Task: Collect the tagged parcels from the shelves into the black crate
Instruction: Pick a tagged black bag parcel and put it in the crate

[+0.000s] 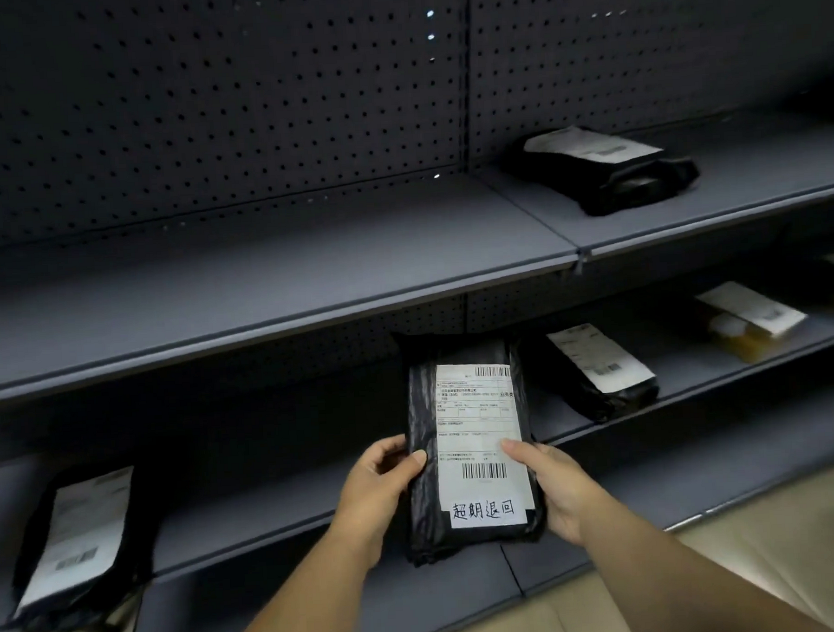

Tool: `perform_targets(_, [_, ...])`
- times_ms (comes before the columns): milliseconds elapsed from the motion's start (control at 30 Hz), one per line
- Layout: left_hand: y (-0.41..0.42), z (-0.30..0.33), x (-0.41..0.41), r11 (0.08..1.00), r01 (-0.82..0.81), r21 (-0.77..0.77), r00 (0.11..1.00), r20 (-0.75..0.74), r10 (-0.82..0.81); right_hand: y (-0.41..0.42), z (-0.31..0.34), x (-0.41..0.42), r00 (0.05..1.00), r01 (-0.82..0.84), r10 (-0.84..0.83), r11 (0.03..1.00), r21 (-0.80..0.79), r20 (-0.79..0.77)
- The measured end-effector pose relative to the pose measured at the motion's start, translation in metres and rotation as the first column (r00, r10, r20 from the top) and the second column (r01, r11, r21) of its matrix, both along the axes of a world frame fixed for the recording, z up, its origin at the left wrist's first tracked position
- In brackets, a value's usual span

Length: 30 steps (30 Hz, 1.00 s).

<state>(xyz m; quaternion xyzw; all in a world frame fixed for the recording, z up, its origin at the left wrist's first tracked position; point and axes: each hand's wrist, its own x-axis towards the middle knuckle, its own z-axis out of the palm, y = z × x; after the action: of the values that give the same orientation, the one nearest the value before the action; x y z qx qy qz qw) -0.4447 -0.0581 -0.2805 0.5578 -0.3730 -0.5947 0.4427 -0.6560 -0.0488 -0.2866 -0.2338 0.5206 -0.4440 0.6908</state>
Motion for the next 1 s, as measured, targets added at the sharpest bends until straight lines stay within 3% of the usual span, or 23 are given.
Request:
perform_targets(167, [-0.015,0.016,-0.029,0.981,0.194,-0.023,0.976,0.102,-0.191,0.018,0.007,-0.029,0.985,0.172,-0.171,0.985,-0.031,0.032])
perform_targets(267, [-0.028,0.027,-0.052,0.953,0.270,-0.135,0.923,0.317,-0.217,0.036,0.008,-0.057,0.956,0.295,-0.295,0.955,-0.038,0.001])
perform_targets(333, [-0.037,0.035,-0.072,0.909,0.368,-0.197,0.824,0.522,-0.220,0.050,0.009,-0.077,0.929,0.368,-0.369,0.929,-0.033,-0.019])
perform_targets(400, [-0.043,0.041,-0.096,0.835,0.504,-0.221,0.659,0.724,-0.206,0.066,0.010,-0.099,0.900,0.435,-0.436,0.900,-0.031,-0.031])
perform_targets(500, [-0.044,0.049,-0.138,0.701,0.674,-0.235,0.440,0.889,-0.125,0.091,0.012,-0.132,0.850,0.524,-0.525,0.851,-0.025,-0.038])
perform_targets(634, [-0.034,0.059,-0.201,0.500,0.835,-0.231,0.225,0.972,0.074,0.128,0.017,-0.176,0.770,0.636,-0.637,0.771,-0.028,-0.034])
perform_targets(700, [-0.027,0.064,-0.234,0.413,0.884,-0.217,0.162,0.973,0.166,0.145,0.020,-0.196,0.735,0.675,-0.676,0.737,-0.027,-0.053])
perform_targets(1000, [-0.004,0.081,-0.388,0.189,0.968,-0.165,0.110,0.956,0.274,0.198,0.034,-0.304,0.583,0.809,-0.801,0.588,0.003,-0.134])
